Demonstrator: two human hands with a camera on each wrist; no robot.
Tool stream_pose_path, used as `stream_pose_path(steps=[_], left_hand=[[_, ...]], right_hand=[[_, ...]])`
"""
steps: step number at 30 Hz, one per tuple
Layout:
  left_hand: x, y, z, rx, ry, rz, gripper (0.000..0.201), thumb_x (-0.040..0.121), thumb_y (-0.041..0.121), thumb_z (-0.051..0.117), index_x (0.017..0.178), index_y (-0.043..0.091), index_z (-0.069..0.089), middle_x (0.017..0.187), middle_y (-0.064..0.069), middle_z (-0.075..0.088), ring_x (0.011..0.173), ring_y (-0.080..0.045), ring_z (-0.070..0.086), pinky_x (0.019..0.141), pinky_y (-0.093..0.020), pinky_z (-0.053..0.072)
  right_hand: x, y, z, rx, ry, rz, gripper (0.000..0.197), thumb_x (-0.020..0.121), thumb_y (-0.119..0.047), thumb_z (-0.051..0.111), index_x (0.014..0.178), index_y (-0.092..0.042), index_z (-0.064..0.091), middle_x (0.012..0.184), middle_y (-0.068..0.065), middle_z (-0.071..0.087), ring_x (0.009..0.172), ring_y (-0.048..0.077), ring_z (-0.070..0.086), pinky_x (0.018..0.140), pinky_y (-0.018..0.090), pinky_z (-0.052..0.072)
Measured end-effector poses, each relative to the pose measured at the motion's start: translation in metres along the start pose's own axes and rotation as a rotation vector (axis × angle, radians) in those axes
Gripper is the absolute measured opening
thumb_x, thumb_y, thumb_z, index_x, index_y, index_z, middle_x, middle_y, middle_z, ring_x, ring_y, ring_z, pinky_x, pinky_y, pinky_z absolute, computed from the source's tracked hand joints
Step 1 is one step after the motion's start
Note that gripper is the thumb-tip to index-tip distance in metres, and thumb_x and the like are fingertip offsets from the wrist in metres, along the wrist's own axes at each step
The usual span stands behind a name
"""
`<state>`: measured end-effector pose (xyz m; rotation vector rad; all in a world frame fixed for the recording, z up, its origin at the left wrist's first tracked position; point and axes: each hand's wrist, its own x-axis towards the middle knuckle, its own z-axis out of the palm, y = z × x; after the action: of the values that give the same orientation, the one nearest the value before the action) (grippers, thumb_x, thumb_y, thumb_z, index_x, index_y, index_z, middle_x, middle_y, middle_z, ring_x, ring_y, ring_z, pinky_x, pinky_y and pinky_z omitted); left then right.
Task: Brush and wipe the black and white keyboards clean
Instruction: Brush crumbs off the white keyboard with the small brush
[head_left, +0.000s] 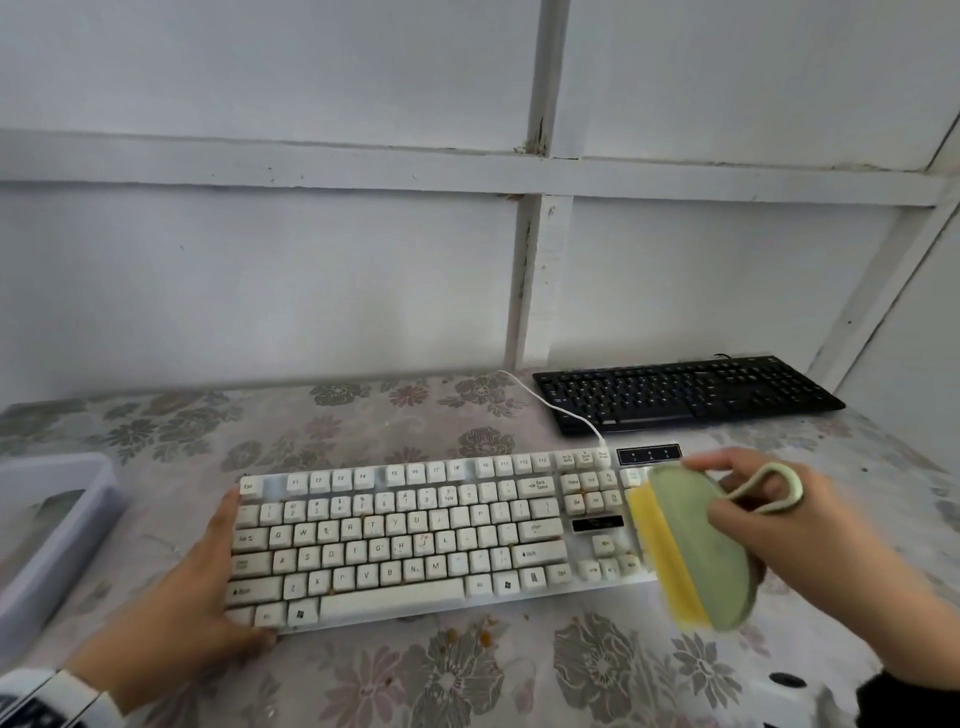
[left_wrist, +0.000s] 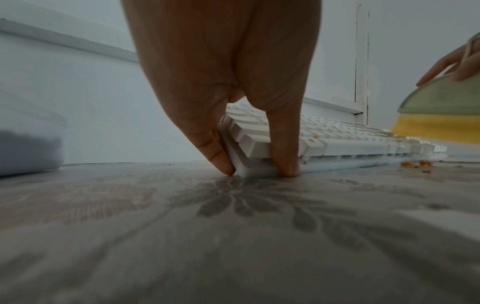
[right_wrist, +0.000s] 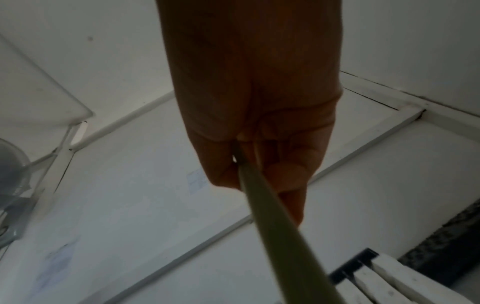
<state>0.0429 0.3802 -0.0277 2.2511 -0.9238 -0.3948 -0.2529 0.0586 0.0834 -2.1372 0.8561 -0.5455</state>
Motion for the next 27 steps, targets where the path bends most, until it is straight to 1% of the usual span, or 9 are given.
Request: stream_pose_path(steps=[2,4,7,10,13,15,19,21,27], left_hand=[[0.000,-0.002,0.000,0.001,-0.007,-0.013,0.134,0.036,0.045,0.079,0.131,0.061,-0.013,0.132,0.009,0.046,0.109,-0.008,0.057,0.095,-0.033,0.049],[0.000,-0.001,0.000,-0.005,-0.005,-0.010,0.132,0.036,0.044,0.079,0.131,0.061,-0.011,0.130,0.009,0.049,0.105,-0.007,0.059,0.092,-0.033,0.051],[0.000,-0.001,0.001,-0.013,0.008,0.002,0.130,0.037,0.041,0.079,0.129,0.064,-0.009,0.127,0.010,0.050,0.103,-0.007,0.060,0.090,-0.033,0.052],[0.000,-0.002,0.001,-0.018,0.001,0.003,0.131,0.038,0.044,0.079,0.134,0.059,-0.009,0.128,0.013,0.048,0.106,-0.006,0.058,0.092,-0.030,0.050],[0.002,-0.006,0.001,-0.009,-0.001,-0.004,0.132,0.037,0.041,0.080,0.136,0.055,-0.006,0.128,0.012,0.049,0.105,-0.008,0.060,0.091,-0.033,0.051],[0.003,-0.009,0.001,-0.014,-0.006,-0.013,0.133,0.037,0.037,0.082,0.138,0.051,-0.003,0.129,0.009,0.050,0.105,-0.011,0.061,0.090,-0.037,0.053],[0.004,-0.009,0.001,-0.033,-0.011,-0.032,0.133,0.037,0.031,0.083,0.137,0.053,-0.002,0.129,0.009,0.051,0.105,-0.011,0.061,0.087,-0.038,0.055],[0.003,-0.008,0.001,-0.044,-0.013,-0.039,0.133,0.037,0.029,0.083,0.137,0.054,-0.002,0.129,0.009,0.051,0.104,-0.012,0.062,0.085,-0.039,0.055],[0.001,-0.002,0.001,-0.064,-0.014,-0.044,0.131,0.039,0.030,0.081,0.135,0.056,-0.003,0.125,0.011,0.052,0.101,-0.009,0.063,0.084,-0.034,0.055]], right_hand=[[0.006,-0.007,-0.001,0.010,0.063,-0.053,0.040,0.082,-0.003,0.060,0.093,-0.040,0.067,0.070,-0.003,0.065,0.043,0.011,0.045,0.041,0.023,0.040],[0.011,-0.011,0.006,-0.018,0.080,-0.102,0.042,0.084,-0.006,0.058,0.099,-0.044,0.063,0.075,-0.012,0.067,0.051,0.023,0.053,0.045,0.035,0.047],[0.011,-0.003,0.021,-0.066,0.042,-0.103,0.042,0.086,-0.007,0.057,0.100,-0.047,0.060,0.074,-0.002,0.067,0.057,0.029,0.055,0.050,0.044,0.048],[0.000,0.009,0.023,-0.069,-0.040,-0.061,0.041,0.086,-0.005,0.058,0.094,-0.045,0.061,0.059,0.005,0.058,0.046,0.012,0.040,0.042,0.029,0.035],[-0.007,0.007,0.011,-0.028,-0.073,-0.007,0.038,0.084,-0.002,0.059,0.090,-0.039,0.065,0.055,0.003,0.051,0.041,0.008,0.032,0.039,0.016,0.026],[-0.004,0.001,0.005,-0.003,-0.010,-0.037,0.039,0.082,-0.001,0.059,0.089,-0.040,0.066,0.061,0.007,0.058,0.042,0.008,0.034,0.039,0.017,0.029],[0.009,-0.004,0.012,0.015,0.072,-0.109,0.045,0.084,-0.006,0.057,0.095,-0.049,0.062,0.074,-0.005,0.065,0.049,0.012,0.045,0.044,0.024,0.037],[0.008,0.002,0.020,-0.015,0.057,-0.108,0.045,0.085,-0.007,0.057,0.096,-0.050,0.060,0.073,0.000,0.066,0.052,0.016,0.049,0.047,0.027,0.038],[-0.014,0.011,0.014,-0.044,-0.071,0.008,0.043,0.084,-0.004,0.059,0.087,-0.047,0.064,0.067,0.014,0.058,0.044,0.009,0.035,0.044,0.021,0.029]])
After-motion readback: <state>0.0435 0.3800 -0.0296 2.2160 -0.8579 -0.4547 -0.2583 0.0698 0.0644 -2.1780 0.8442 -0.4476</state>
